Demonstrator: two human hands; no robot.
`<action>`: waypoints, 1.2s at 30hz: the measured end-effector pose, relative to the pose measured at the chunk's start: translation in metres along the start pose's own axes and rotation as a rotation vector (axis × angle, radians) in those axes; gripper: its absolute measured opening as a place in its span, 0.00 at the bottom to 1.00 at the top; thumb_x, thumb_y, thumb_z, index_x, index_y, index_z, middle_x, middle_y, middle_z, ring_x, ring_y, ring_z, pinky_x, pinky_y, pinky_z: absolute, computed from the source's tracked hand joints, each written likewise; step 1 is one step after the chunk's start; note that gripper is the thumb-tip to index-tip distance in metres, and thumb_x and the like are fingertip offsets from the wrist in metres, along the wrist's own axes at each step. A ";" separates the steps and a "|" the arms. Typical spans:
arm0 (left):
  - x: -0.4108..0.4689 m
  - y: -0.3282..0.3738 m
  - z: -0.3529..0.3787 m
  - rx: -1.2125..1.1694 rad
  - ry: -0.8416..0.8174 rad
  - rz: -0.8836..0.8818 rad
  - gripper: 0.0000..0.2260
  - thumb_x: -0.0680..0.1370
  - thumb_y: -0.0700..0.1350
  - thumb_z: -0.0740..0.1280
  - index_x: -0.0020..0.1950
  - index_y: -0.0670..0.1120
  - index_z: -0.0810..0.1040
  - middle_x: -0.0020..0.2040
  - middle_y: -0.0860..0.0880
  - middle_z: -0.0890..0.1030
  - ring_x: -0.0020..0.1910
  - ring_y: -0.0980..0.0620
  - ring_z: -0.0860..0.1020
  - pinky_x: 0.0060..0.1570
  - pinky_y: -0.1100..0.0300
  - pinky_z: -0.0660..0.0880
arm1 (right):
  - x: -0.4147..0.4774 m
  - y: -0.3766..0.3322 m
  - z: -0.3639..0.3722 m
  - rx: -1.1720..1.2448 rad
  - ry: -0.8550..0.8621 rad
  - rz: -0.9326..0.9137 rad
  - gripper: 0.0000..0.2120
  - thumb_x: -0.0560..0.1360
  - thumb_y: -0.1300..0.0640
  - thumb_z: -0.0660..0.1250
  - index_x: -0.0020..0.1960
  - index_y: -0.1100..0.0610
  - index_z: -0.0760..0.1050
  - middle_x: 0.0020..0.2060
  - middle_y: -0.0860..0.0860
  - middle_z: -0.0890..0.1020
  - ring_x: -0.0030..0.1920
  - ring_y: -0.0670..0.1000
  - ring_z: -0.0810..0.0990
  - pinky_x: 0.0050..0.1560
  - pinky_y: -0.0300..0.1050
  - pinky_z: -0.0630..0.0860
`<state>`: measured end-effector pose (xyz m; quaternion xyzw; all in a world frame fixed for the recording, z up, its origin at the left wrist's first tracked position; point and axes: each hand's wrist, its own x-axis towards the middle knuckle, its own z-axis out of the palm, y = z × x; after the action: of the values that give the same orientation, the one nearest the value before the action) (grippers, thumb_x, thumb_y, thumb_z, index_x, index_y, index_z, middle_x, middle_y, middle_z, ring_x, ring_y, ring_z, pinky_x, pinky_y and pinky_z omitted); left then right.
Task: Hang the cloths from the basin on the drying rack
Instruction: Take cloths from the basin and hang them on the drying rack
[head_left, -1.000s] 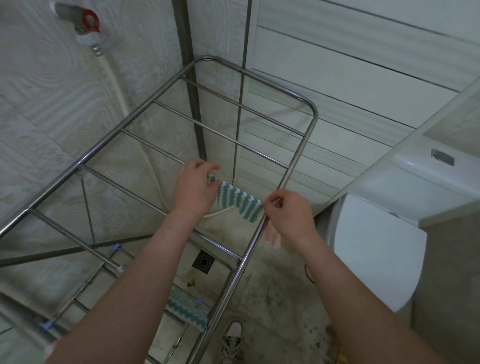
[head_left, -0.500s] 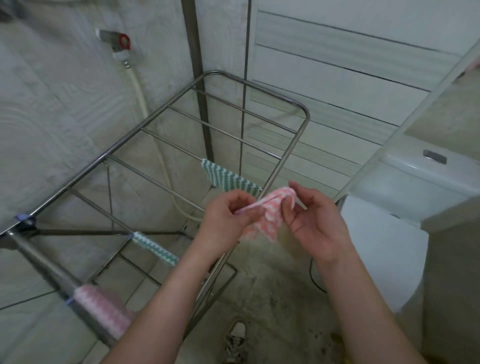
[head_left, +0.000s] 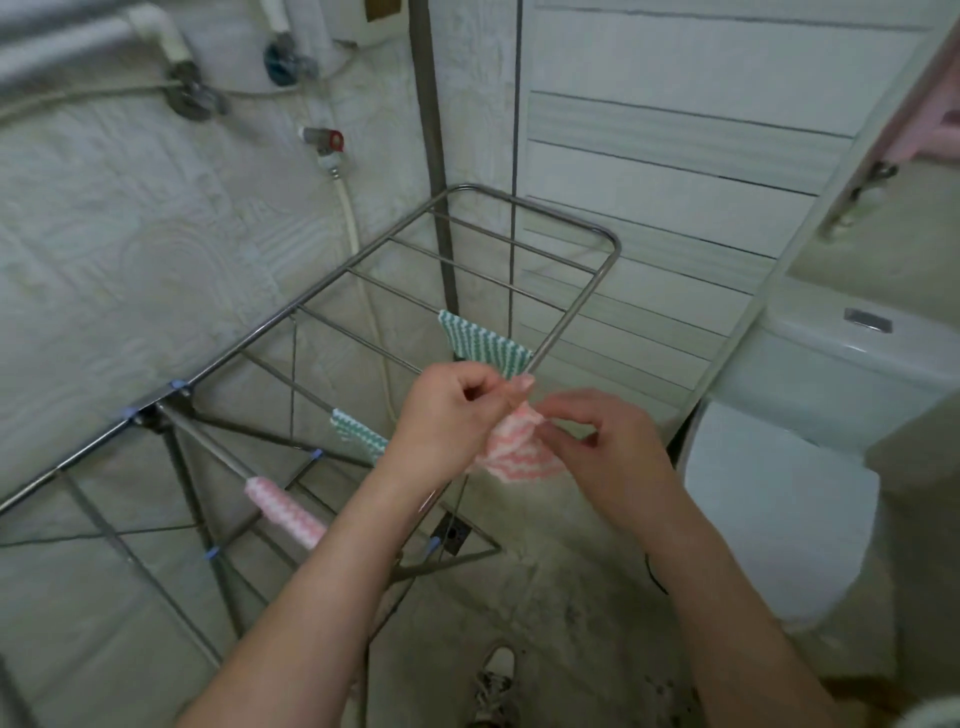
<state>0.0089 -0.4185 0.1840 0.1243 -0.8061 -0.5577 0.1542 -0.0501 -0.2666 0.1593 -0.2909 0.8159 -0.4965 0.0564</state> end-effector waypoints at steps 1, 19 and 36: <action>-0.003 0.004 -0.003 0.013 0.008 0.014 0.21 0.75 0.48 0.69 0.28 0.38 0.68 0.23 0.50 0.63 0.22 0.56 0.61 0.24 0.64 0.60 | -0.004 -0.006 -0.005 0.022 -0.037 -0.018 0.11 0.72 0.55 0.73 0.53 0.45 0.82 0.47 0.34 0.79 0.49 0.34 0.78 0.48 0.37 0.73; -0.050 0.027 -0.056 0.137 -0.642 -0.239 0.13 0.72 0.44 0.72 0.53 0.40 0.80 0.49 0.46 0.85 0.48 0.48 0.83 0.53 0.51 0.79 | -0.029 -0.060 -0.003 0.742 0.020 0.310 0.09 0.80 0.57 0.63 0.45 0.59 0.78 0.28 0.52 0.78 0.24 0.45 0.74 0.22 0.36 0.71; 0.047 -0.028 -0.110 0.073 0.101 0.031 0.14 0.78 0.53 0.63 0.41 0.44 0.79 0.31 0.51 0.75 0.30 0.56 0.73 0.33 0.56 0.73 | 0.068 -0.034 0.007 -0.113 -0.222 0.092 0.05 0.73 0.56 0.73 0.41 0.57 0.82 0.35 0.57 0.82 0.36 0.58 0.81 0.44 0.60 0.80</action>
<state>0.0094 -0.5402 0.1991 0.1452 -0.8189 -0.5186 0.1985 -0.0892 -0.3198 0.1983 -0.3090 0.8437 -0.4116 0.1526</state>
